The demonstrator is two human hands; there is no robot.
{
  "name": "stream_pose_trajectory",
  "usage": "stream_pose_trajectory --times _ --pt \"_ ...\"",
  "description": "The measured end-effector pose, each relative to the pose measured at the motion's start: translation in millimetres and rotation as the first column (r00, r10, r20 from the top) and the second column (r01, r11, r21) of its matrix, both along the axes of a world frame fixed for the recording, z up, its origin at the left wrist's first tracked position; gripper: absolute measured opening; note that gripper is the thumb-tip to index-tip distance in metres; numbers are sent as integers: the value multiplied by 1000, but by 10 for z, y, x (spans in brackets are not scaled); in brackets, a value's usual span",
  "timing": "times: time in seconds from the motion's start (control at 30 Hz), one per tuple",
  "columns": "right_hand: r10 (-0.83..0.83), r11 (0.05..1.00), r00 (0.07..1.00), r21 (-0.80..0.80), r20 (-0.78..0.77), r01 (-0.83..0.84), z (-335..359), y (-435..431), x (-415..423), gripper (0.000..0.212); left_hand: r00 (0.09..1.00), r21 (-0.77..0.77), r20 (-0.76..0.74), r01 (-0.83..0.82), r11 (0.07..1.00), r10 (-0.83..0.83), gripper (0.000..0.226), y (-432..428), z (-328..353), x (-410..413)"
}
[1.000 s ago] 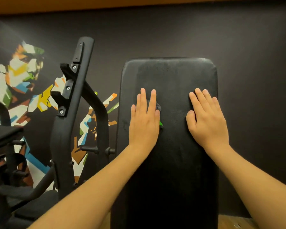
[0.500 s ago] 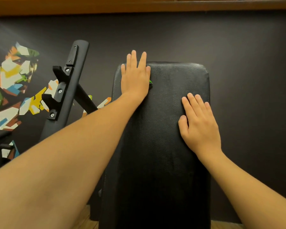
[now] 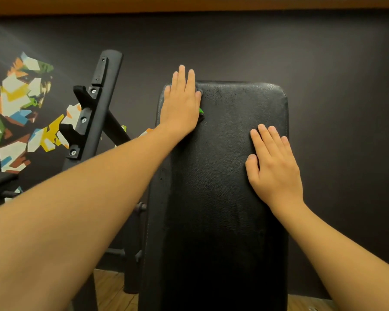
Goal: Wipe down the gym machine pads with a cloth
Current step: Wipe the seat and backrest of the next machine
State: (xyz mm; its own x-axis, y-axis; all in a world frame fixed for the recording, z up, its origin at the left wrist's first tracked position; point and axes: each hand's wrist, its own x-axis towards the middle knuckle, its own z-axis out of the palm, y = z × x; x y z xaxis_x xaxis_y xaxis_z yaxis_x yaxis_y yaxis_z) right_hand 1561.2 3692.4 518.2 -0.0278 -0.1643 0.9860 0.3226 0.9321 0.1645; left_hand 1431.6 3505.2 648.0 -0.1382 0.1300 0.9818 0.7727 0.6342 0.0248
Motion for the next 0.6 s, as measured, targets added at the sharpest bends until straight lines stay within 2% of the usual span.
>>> stream_pose_trajectory --times 0.17,0.3,0.5,0.6 --pt "-9 1000 1000 -6 2 9 -9 -17 8 56 999 101 43 11 995 -16 57 93 -169 67" --pt "-13 1000 1000 -5 11 13 -9 -37 23 57 998 52 48 25 998 -28 57 59 -422 56" --pt "-15 1000 1000 -9 3 15 -5 -40 22 57 1000 14 17 -14 1000 14 55 50 -174 46" --pt "-15 1000 1000 -7 15 16 -3 -22 14 58 1000 48 26 -1 999 0 56 52 -183 43"
